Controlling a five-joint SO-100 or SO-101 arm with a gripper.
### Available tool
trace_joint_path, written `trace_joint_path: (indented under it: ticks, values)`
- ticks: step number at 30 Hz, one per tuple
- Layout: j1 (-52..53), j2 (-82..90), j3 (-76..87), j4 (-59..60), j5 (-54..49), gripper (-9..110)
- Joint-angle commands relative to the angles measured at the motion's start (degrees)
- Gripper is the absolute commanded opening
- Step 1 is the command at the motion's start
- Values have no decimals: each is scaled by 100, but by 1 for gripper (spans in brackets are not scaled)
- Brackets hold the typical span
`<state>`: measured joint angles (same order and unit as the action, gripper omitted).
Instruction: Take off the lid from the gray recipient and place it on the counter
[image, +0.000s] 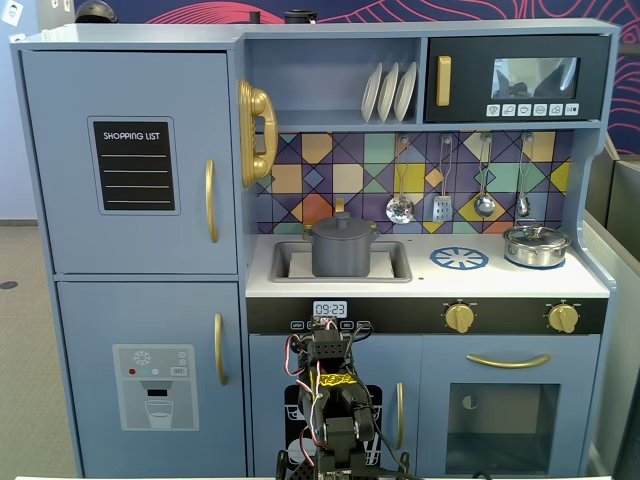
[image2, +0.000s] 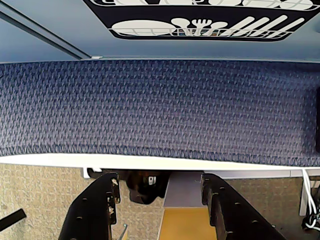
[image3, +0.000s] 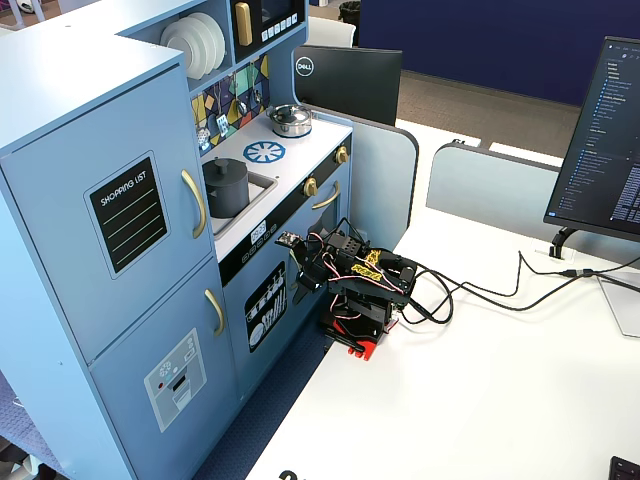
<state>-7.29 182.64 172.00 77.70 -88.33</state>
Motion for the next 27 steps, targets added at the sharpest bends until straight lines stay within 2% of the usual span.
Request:
trace_joint_path:
  ticks: [1,12,17,22,27]
  values:
    - [501,-53,0,993,167,0]
    - [536,-53,-9,835,308,0]
    - [677,-176,-624,-703,413,0]
    - [633,-949,-2417,-2268,193,0]
    - [615,-1485,-4096,-3243,-185,0]
